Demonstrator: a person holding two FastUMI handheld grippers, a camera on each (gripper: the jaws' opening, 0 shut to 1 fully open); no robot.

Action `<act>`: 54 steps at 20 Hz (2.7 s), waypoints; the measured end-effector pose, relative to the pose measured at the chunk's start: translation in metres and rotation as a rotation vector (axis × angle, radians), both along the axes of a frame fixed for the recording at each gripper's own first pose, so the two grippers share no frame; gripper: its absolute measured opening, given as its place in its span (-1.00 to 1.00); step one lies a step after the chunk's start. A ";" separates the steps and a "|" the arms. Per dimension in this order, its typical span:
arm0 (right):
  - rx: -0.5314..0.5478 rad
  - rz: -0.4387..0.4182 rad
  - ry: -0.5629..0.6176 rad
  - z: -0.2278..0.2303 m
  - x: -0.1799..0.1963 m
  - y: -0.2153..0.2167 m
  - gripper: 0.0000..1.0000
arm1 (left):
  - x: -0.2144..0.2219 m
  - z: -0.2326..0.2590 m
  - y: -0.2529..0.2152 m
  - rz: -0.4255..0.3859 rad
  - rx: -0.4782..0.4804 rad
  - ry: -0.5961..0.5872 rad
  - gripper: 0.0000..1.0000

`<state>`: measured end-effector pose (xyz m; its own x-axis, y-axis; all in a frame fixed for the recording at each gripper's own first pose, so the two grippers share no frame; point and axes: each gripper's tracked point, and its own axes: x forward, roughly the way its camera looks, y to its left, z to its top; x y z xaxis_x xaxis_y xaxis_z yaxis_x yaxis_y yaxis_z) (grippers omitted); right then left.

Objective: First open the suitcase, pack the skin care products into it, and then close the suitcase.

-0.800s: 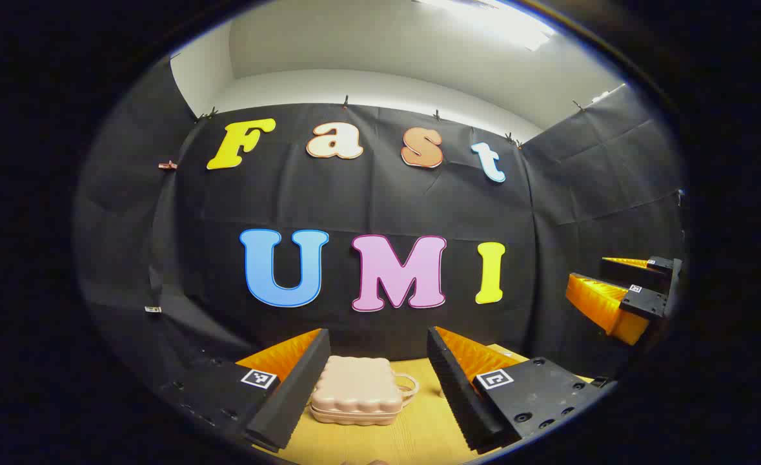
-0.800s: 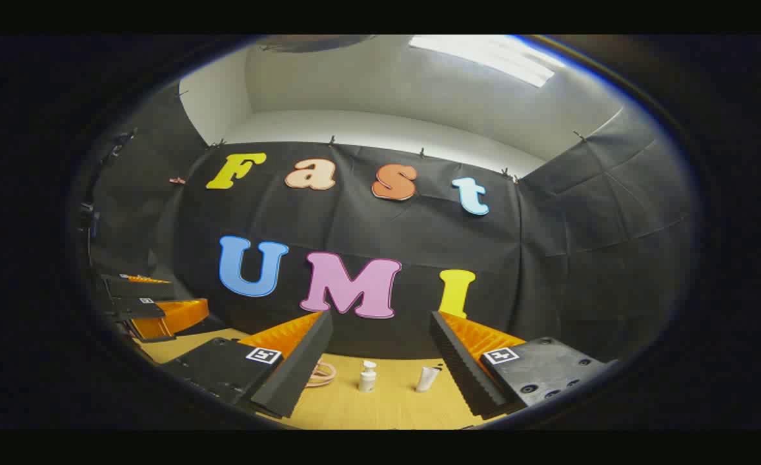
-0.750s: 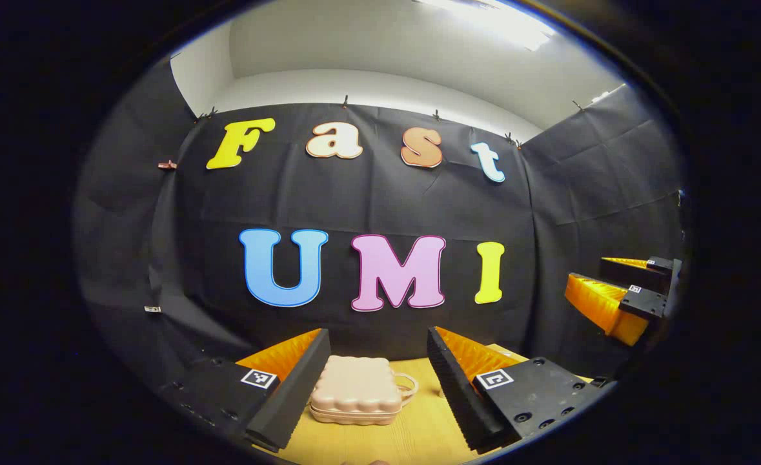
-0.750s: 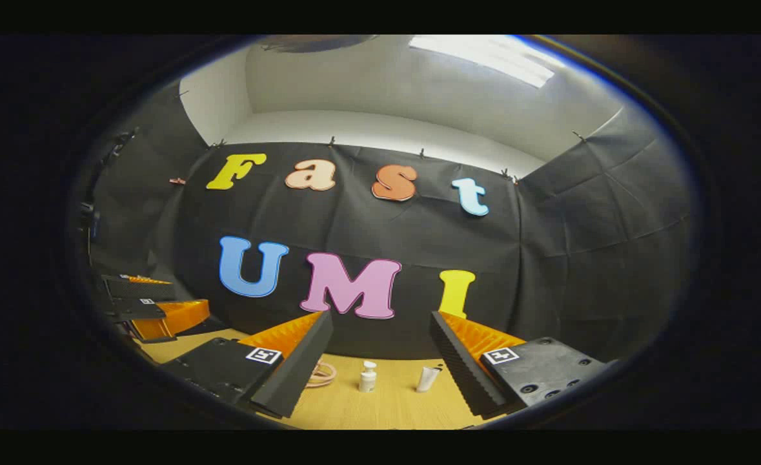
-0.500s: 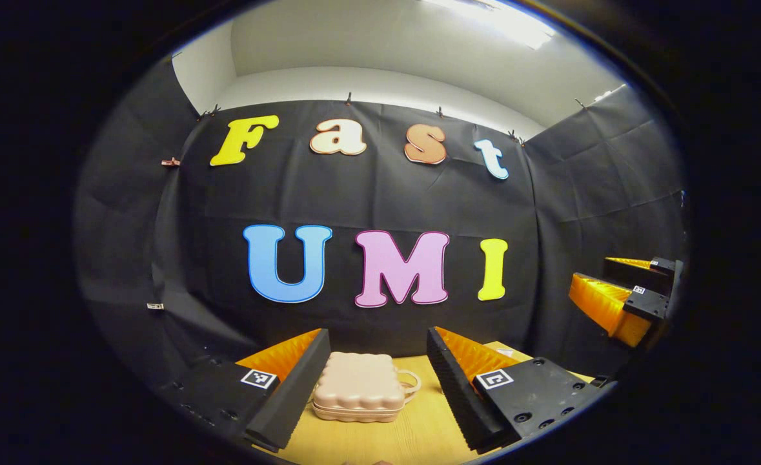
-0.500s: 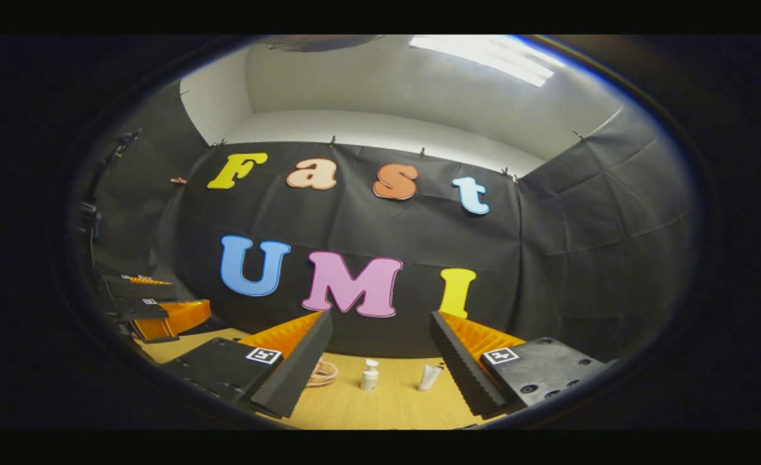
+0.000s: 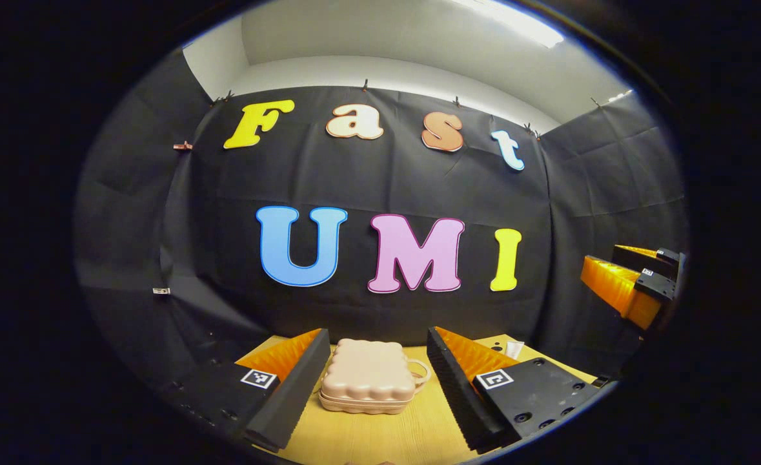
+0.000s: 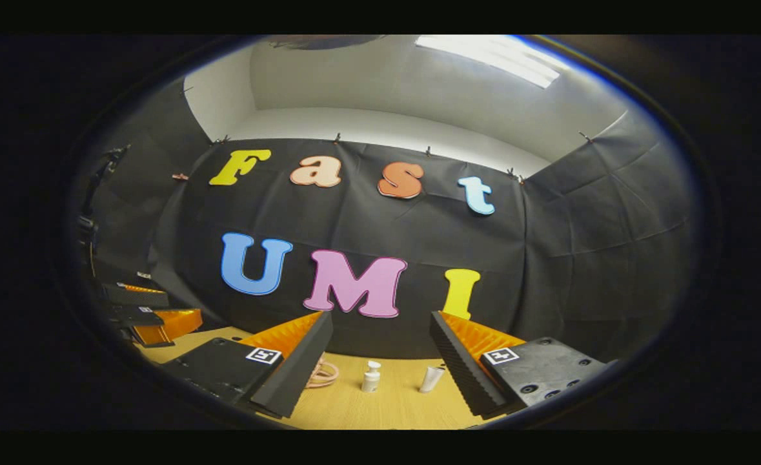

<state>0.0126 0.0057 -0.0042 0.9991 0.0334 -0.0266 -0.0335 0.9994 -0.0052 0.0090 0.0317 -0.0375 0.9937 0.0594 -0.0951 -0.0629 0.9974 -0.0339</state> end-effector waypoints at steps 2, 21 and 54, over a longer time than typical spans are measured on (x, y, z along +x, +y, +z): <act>-0.003 0.000 0.009 -0.007 0.015 -0.001 0.94 | 0.012 -0.007 -0.004 -0.008 -0.004 0.015 0.92; -0.066 0.071 0.076 -0.126 0.160 -0.091 0.94 | 0.251 -0.191 -0.106 -0.174 0.056 0.365 0.93; -0.082 0.071 0.258 -0.258 0.206 -0.139 0.94 | 0.330 -0.370 -0.141 -0.137 0.068 0.845 -0.77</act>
<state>0.2181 -0.1331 -0.2623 0.9540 0.0903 -0.2858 -0.1141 0.9912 -0.0677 0.3388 -0.1090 -0.4079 0.5901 -0.0236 -0.8070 0.0808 0.9963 0.0299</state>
